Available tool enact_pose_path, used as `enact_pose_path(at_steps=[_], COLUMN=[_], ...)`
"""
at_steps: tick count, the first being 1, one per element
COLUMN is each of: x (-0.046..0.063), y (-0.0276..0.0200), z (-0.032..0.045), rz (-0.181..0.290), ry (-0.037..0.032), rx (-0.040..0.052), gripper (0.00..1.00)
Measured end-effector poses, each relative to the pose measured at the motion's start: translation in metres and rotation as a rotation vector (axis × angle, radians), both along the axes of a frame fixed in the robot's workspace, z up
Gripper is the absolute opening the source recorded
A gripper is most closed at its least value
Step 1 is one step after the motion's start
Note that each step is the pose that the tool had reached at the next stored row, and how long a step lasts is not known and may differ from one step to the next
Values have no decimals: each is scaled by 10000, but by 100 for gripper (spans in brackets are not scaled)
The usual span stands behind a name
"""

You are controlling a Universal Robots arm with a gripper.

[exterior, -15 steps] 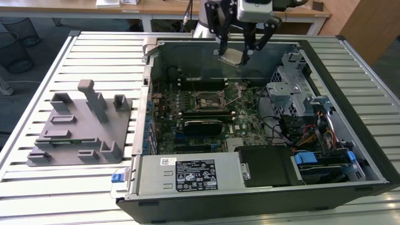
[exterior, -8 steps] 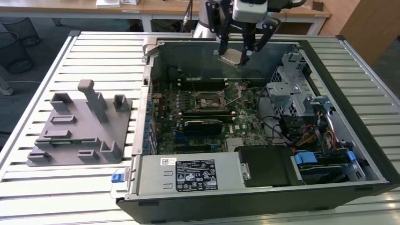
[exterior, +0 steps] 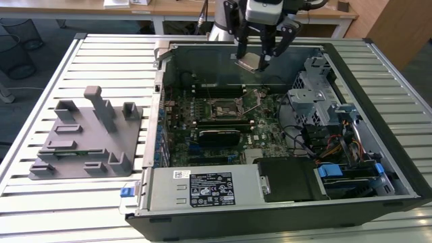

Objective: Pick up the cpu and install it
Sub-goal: 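Place the cpu into insertion slot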

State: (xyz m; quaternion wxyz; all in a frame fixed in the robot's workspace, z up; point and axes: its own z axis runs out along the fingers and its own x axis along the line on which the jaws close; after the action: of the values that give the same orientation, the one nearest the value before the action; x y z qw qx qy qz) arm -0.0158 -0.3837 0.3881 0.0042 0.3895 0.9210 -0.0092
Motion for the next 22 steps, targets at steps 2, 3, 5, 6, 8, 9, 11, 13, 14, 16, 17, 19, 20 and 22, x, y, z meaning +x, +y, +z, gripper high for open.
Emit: enact_pose_path(at_steps=[2, 3, 5, 6, 8, 9, 11, 13, 14, 16, 17, 19, 20, 22], x=[0, 0, 0, 0, 0, 0, 0, 0, 0, 0, 0, 0, 0, 0], y=[0, 0, 0, 0, 0, 0, 0, 0, 0, 0, 0, 0, 0, 0], z=[-1, -2, -3, -3, -4, -5, -6, -7, -7, -8, -9, -10, -10, -11], rz=[-207, -310, -517, -617, -815, -912, -1114, -1309, -1407, -1603, -1704, -1904, -2010, -2210], ry=[0, 0, 0, 0, 0, 0, 0, 0, 0, 0, 0, 0, 0, 0], rx=[0, 0, 0, 0, 0, 1, 0, 0, 0, 0, 0, 0, 0, 0], gripper=[53, 53, 53, 53, 53, 53, 53, 53, 53, 53, 53, 53, 53, 53])
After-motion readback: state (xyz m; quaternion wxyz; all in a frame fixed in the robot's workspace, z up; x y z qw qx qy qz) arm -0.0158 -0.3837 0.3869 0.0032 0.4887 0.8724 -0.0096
